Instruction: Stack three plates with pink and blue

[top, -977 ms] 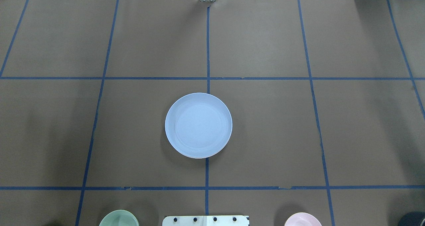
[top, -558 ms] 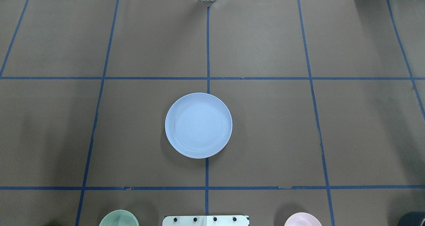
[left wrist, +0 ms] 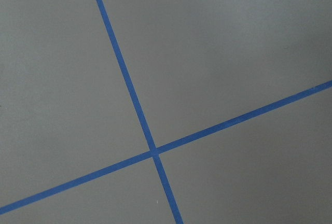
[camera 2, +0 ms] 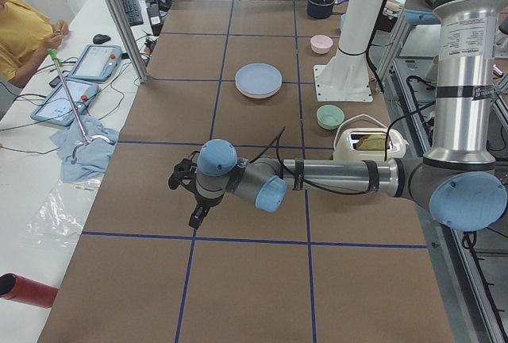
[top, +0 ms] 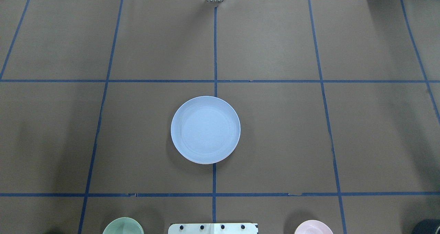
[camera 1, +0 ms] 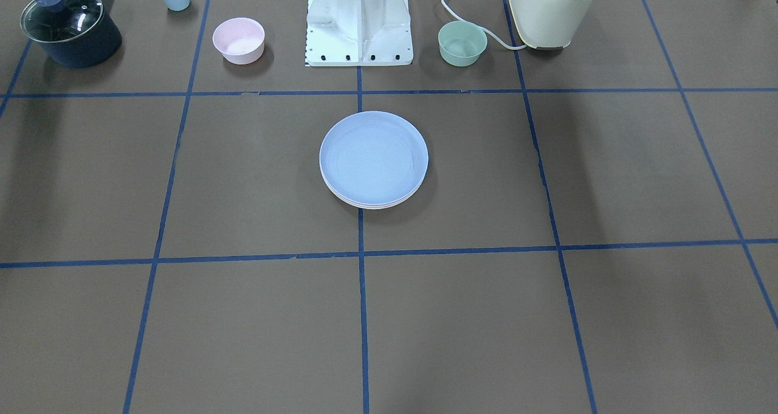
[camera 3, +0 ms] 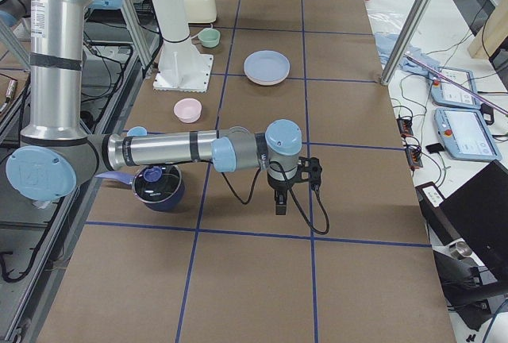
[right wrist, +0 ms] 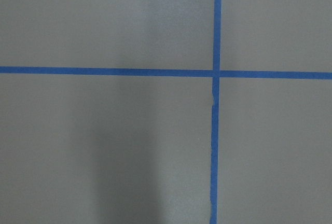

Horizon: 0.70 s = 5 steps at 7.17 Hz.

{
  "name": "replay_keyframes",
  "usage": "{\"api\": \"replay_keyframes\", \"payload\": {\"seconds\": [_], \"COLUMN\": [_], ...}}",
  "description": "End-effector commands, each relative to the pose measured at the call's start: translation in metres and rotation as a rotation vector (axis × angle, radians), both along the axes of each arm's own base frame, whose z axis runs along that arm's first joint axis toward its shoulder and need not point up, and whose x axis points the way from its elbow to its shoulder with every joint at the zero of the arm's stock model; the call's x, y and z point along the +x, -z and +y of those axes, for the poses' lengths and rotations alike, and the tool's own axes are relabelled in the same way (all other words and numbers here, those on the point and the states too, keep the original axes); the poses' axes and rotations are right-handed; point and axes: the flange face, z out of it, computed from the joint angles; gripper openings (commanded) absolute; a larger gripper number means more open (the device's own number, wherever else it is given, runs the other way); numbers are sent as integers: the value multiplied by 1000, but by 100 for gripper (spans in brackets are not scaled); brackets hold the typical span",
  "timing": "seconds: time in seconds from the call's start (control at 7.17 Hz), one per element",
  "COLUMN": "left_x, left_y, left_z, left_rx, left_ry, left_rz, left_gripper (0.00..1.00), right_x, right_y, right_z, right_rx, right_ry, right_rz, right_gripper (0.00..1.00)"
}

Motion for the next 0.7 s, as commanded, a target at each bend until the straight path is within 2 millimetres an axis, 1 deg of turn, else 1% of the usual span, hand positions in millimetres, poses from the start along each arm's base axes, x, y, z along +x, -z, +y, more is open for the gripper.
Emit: {"api": "replay_keyframes", "payload": {"seconds": [0.0, 0.14, 0.28, 0.42, 0.56], "left_x": [1, 1, 1, 1, 0], "left_y": [-1, -2, 6, 3, 4], "left_z": [-2, -4, -5, -5, -3], "left_rx": [-13, -21, -18, -24, -20], "left_ry": [-1, 1, 2, 2, 2], "left_rz": [2, 0, -2, -3, -1], "left_gripper": [100, 100, 100, 100, 100], "right_x": [1, 1, 2, 4, 1], "right_y": [0, -2, -3, -5, 2], "right_z": [-1, -2, -1, 0, -5], "right_rx": [3, 1, -3, -25, -29], "right_ry": [-2, -2, -4, -5, 0], "right_rz": [16, 25, 26, 27, 32], "right_gripper": [100, 100, 100, 100, 100]}}
